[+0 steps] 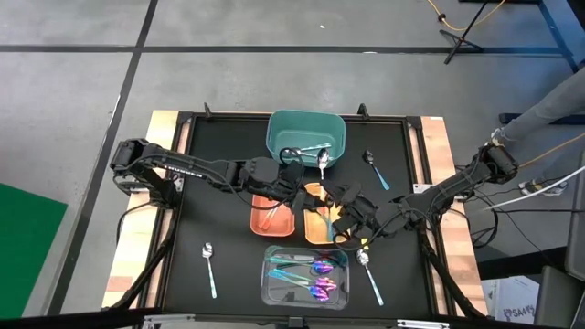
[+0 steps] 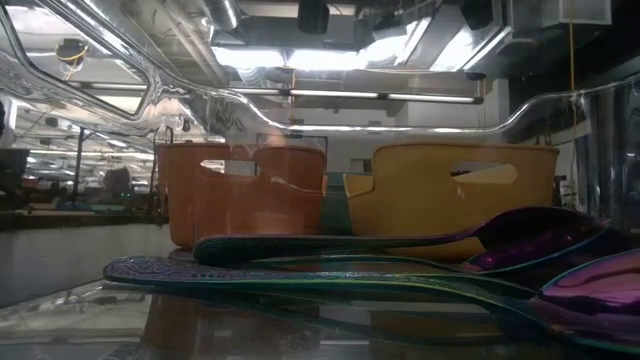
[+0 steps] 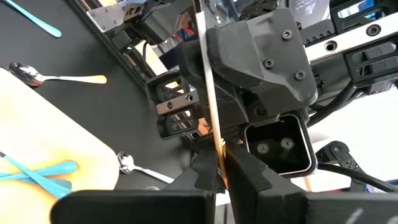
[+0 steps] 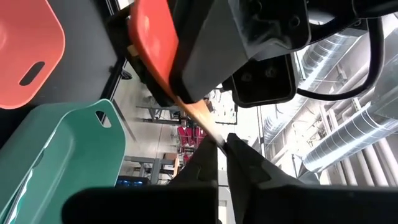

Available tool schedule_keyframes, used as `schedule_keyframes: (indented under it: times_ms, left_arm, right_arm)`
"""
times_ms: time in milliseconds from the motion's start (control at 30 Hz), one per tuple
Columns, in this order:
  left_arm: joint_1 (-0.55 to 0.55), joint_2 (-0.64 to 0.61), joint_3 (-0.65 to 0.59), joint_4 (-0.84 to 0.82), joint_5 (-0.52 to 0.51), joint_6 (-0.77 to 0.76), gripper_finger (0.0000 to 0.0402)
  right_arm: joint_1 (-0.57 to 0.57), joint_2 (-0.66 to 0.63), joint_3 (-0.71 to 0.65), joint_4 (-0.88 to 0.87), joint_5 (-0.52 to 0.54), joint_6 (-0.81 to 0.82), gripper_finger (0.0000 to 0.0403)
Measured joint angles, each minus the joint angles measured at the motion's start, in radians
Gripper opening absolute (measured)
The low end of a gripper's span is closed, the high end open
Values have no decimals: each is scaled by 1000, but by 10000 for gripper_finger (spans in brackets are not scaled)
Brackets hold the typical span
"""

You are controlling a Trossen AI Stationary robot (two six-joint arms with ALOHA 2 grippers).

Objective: Sort silverware by color (type)
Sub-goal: Put the orange spoon into the orange bin

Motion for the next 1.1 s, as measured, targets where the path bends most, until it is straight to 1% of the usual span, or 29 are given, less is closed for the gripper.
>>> schedule_keyframes:
  times_ms: [133,367,500,700,800,1000,1100]
  left_arm:
    - [0,0,0,-1,-2,2,14]
    - [0,0,0,-1,-2,9,14]
    - [0,0,0,-1,-1,9,14]
    - [0,0,0,-1,7,9,14]
    - [1,0,2,-2,9,10,14]
    - [14,-3,3,-2,6,60,10]
    - [24,-3,3,-5,19,62,7]
  right_arm:
    - [0,0,0,-1,0,3,21]
    - [0,0,0,-4,-1,16,88]
    - [2,0,0,-5,5,33,111]
    - [43,0,-1,-4,32,62,115]
    - [76,0,-2,-2,74,61,115]
    - [123,0,-2,0,192,61,115]
    - [127,0,-2,0,204,85,115]
